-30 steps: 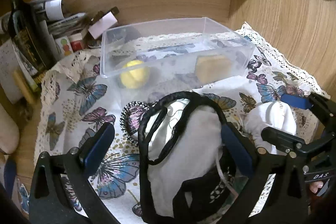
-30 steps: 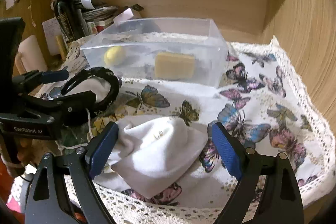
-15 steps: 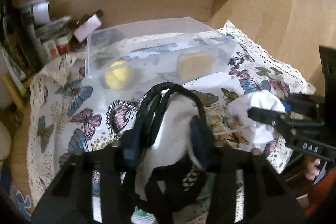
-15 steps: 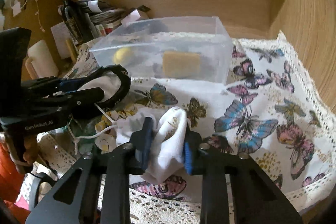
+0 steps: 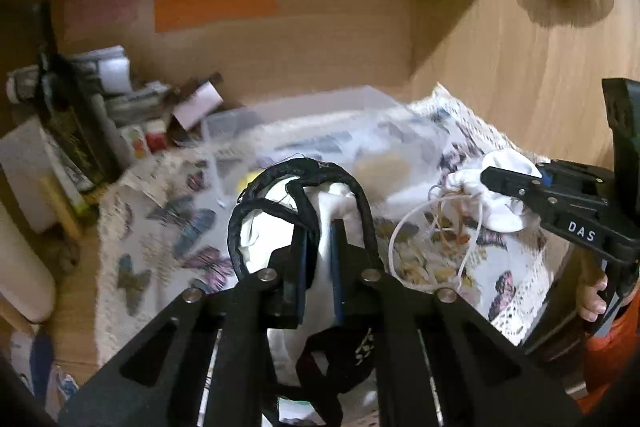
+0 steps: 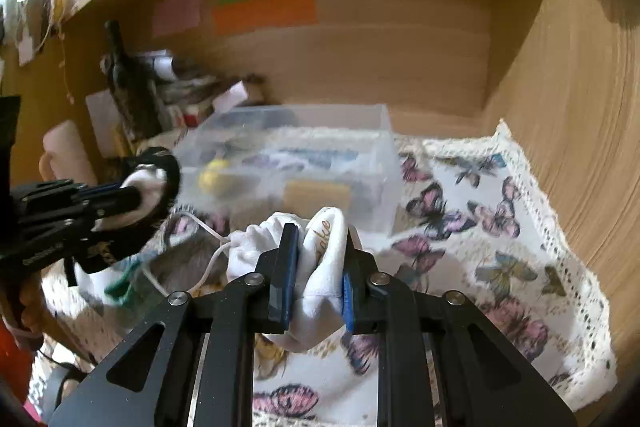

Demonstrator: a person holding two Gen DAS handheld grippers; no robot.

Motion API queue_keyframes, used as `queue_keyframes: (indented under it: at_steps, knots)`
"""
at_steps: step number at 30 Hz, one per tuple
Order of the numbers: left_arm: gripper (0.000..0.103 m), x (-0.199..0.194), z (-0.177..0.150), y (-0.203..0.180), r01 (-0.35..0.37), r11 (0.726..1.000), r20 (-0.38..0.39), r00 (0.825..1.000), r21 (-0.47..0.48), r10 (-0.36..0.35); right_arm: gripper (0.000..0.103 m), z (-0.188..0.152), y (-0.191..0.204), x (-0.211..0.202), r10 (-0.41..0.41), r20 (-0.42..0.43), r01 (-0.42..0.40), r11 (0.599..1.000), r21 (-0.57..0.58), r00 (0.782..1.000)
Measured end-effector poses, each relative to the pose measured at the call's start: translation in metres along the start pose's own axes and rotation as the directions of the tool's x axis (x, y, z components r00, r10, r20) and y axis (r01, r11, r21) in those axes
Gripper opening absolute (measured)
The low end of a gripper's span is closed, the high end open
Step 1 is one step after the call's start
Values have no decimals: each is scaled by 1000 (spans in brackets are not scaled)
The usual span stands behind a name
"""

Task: Organize soft objects
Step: 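Lift the cloth and sock into the clear box and open both grippers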

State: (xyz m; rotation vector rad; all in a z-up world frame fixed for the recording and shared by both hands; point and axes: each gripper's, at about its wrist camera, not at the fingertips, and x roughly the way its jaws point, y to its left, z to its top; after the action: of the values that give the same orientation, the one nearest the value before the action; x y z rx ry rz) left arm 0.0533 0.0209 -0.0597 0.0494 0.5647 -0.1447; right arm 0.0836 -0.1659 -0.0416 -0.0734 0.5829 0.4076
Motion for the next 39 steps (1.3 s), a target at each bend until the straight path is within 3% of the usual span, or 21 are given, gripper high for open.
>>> queue_keyframes:
  at_steps: [10, 21, 28, 39]
  knots:
    - [10, -11, 35, 22, -71, 997, 108, 991, -40, 75, 16, 41, -1, -5, -26, 108, 29, 999, -18, 994]
    - [10, 15, 73, 41, -76, 994, 113, 990, -83, 85, 16, 84, 3, 12, -56, 177, 63, 997, -34, 983]
    - [10, 41, 89, 46, -90, 991, 99, 990, -94, 100, 17, 103, 8, 42, -68, 145, 76, 996, -49, 987]
    - [10, 103, 85, 42, -98, 993, -31, 995, -62, 96, 17, 96, 14, 110, -60, -17, 59, 995, -84, 998]
